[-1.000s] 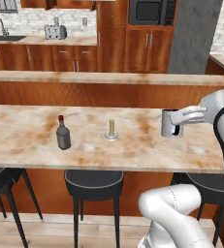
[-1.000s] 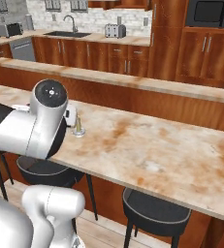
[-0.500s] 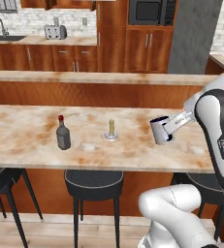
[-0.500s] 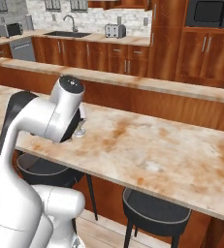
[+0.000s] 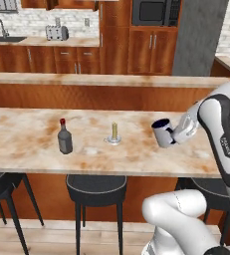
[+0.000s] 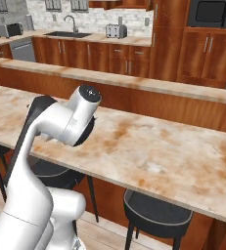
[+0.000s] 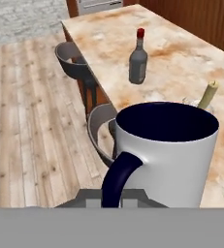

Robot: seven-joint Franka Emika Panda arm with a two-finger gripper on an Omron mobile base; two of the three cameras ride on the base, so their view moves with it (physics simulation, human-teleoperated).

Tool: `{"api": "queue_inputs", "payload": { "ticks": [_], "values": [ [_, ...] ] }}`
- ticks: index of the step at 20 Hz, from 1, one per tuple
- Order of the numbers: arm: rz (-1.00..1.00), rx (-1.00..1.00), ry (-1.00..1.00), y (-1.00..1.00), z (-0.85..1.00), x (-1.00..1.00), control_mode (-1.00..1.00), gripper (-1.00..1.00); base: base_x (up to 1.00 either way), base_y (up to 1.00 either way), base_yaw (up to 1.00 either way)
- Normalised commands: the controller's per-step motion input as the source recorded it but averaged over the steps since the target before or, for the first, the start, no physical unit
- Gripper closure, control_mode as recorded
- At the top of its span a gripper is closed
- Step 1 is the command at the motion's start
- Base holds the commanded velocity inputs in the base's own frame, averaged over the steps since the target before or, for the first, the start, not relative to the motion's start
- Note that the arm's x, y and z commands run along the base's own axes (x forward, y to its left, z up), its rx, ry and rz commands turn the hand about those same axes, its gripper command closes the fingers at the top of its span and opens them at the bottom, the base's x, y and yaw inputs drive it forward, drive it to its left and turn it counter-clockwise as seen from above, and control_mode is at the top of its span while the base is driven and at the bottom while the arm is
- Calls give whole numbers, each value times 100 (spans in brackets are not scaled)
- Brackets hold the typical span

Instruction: Open the cabinet directly in front. Then move the liquor and the mug to the dining counter with the candle on it.

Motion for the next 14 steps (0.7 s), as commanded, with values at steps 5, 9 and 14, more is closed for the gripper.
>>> {"api": "queue_inputs", "payload": {
  "ticks": [5, 9, 14],
  "values": [
    [5, 0, -17, -7, -6, -5, -100, 100, 0, 0, 0],
    [0, 8, -4, -1, -3, 0, -100, 100, 0, 0, 0],
    [0, 30, 1, -4, -1, 0, -100, 100, 0, 0, 0]
  ]
}}
